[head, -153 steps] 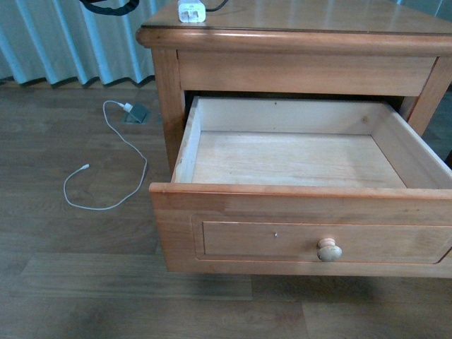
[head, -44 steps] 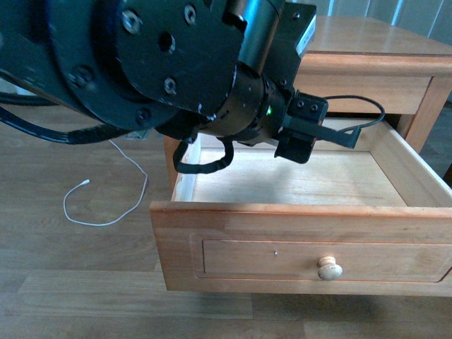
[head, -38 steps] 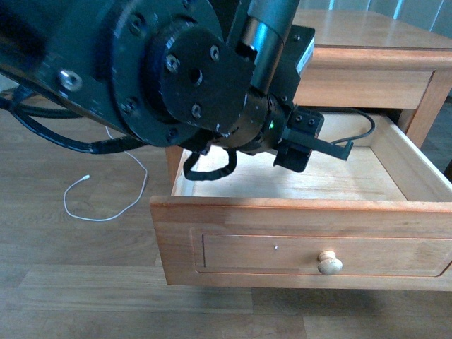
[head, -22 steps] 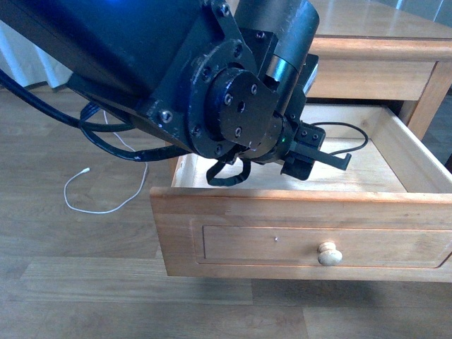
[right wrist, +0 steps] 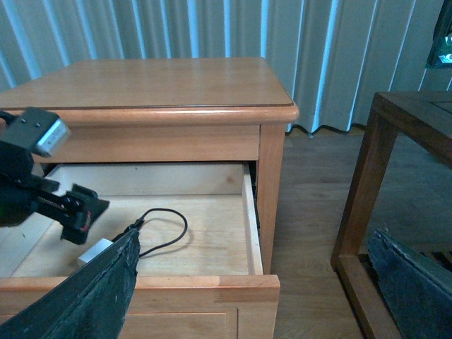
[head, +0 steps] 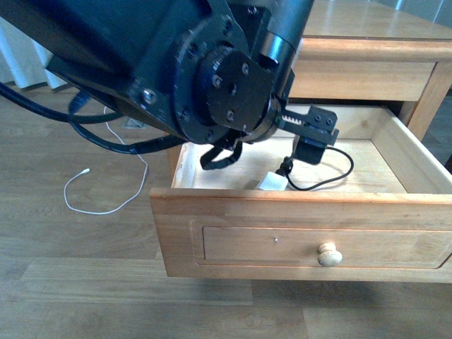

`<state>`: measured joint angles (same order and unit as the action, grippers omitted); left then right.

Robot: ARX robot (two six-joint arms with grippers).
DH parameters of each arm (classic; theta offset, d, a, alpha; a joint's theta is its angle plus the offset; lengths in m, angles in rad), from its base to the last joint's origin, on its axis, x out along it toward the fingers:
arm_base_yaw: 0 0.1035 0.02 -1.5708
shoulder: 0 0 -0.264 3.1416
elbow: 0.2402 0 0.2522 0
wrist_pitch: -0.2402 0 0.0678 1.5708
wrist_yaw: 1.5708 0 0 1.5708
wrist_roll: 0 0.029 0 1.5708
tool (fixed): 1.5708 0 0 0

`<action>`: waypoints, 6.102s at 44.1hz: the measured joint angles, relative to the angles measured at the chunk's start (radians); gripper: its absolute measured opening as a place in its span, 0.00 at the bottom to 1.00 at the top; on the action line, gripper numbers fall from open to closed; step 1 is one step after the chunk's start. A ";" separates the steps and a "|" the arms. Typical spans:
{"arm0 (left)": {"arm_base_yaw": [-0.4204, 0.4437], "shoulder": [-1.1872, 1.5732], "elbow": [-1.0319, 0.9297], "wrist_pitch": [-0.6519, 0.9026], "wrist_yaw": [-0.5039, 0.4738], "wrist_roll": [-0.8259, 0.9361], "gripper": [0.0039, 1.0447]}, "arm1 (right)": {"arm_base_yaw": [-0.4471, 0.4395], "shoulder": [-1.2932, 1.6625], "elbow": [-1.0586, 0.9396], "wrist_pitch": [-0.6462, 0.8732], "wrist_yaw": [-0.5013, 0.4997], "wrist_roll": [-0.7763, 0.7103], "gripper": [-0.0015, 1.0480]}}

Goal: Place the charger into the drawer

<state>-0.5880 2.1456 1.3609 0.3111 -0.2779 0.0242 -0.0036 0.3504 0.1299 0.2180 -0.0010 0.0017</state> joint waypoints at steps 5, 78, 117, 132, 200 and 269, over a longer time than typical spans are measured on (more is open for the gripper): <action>0.022 -0.109 -0.068 0.033 -0.061 -0.011 0.94 | 0.000 0.000 0.000 0.000 0.000 0.000 0.92; 0.167 -1.659 -1.113 -0.076 -0.129 -0.064 0.48 | 0.000 0.000 0.000 0.000 0.000 0.000 0.92; 0.585 -2.036 -1.313 -0.276 0.275 -0.031 0.04 | 0.000 0.000 0.000 0.000 0.000 0.000 0.92; 0.585 -2.141 -1.349 -0.312 0.277 -0.031 0.04 | 0.000 0.000 0.000 0.000 0.000 0.000 0.92; 0.586 -2.142 -1.349 -0.312 0.277 -0.029 0.94 | 0.248 1.095 0.391 -0.119 -0.071 0.287 0.92; 0.585 -2.142 -1.349 -0.312 0.277 -0.029 0.94 | 0.260 1.844 1.072 0.329 0.120 0.257 0.92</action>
<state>-0.0029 0.0040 0.0124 -0.0013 -0.0010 -0.0048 0.2562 2.1944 1.2015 0.5472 0.1192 0.2584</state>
